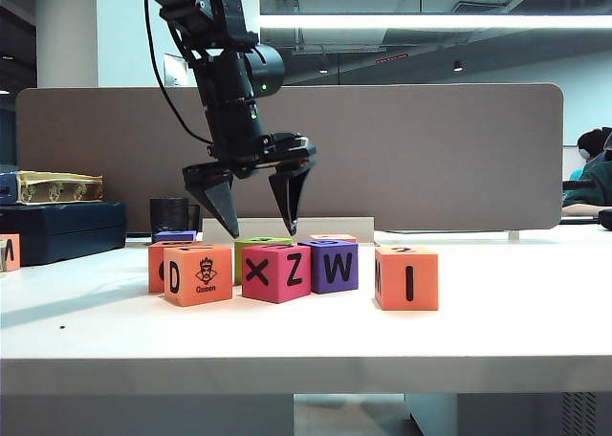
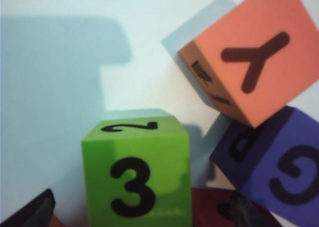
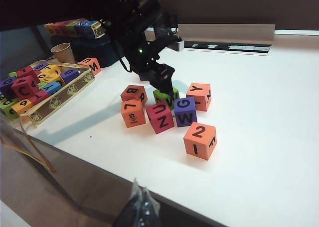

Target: Select the appropriate blocks from the scattered letter blocks on the table and arrange them in a row to spell out "23".

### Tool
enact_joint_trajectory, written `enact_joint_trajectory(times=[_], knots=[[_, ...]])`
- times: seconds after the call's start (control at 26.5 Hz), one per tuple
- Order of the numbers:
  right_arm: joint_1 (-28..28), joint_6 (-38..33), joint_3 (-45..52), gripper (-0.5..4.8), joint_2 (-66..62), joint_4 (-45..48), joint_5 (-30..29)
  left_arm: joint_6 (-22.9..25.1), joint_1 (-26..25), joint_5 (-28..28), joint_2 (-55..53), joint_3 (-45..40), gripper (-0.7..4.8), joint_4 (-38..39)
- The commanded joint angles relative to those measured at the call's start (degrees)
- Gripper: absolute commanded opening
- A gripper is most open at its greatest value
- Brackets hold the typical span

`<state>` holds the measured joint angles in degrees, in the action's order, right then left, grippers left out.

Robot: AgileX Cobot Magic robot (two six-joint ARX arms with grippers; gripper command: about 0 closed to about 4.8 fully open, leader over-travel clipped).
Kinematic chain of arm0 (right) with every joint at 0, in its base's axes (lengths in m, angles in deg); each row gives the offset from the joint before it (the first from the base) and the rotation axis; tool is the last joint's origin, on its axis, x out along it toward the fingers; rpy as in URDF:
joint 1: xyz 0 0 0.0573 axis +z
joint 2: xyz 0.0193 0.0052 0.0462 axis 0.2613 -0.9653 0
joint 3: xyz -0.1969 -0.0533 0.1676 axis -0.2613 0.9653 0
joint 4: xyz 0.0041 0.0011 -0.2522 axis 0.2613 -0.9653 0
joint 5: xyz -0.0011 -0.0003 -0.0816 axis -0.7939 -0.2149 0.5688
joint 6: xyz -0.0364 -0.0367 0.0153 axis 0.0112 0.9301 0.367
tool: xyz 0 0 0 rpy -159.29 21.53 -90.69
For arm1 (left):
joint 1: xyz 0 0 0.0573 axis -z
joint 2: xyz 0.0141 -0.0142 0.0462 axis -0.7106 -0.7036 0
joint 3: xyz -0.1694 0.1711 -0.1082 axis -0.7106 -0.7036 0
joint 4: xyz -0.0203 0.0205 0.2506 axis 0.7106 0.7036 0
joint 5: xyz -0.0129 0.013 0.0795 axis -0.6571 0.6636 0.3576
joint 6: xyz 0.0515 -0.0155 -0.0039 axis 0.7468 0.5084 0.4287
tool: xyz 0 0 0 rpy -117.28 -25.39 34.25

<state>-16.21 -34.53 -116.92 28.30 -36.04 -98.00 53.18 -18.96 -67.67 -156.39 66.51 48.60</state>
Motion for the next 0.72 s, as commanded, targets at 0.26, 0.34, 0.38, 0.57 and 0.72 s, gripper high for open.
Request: enact_joint_trajectory(times=[0.26, 0.34, 0.38, 0.57, 0.72], knots=[[0.0, 0.17, -0.07, -0.01, -0.2, 0.74, -0.07, 0.37, 0.11, 0.02, -2.69, 0.15, 3.34, -0.57], [0.0, 0.17, -0.07, -0.01, -0.2, 0.74, -0.09, 0.35, 0.13, 0.02, -2.69, 0.15, 3.29, -0.94], [0.0, 0.17, -0.07, -0.01, -0.2, 0.74, -0.07, 0.22, 0.13, 0.04, -2.67, 0.17, 3.28, -1.22], [0.0, 0.17, -0.07, -0.01, -0.2, 0.74, -0.07, -0.07, 0.17, -0.17, -2.67, 0.17, 2.62, -0.92], [0.0, 0.17, -0.07, -0.01, -0.2, 0.74, -0.07, -0.68, 0.35, -0.17, -2.64, 0.17, 2.07, -0.9]])
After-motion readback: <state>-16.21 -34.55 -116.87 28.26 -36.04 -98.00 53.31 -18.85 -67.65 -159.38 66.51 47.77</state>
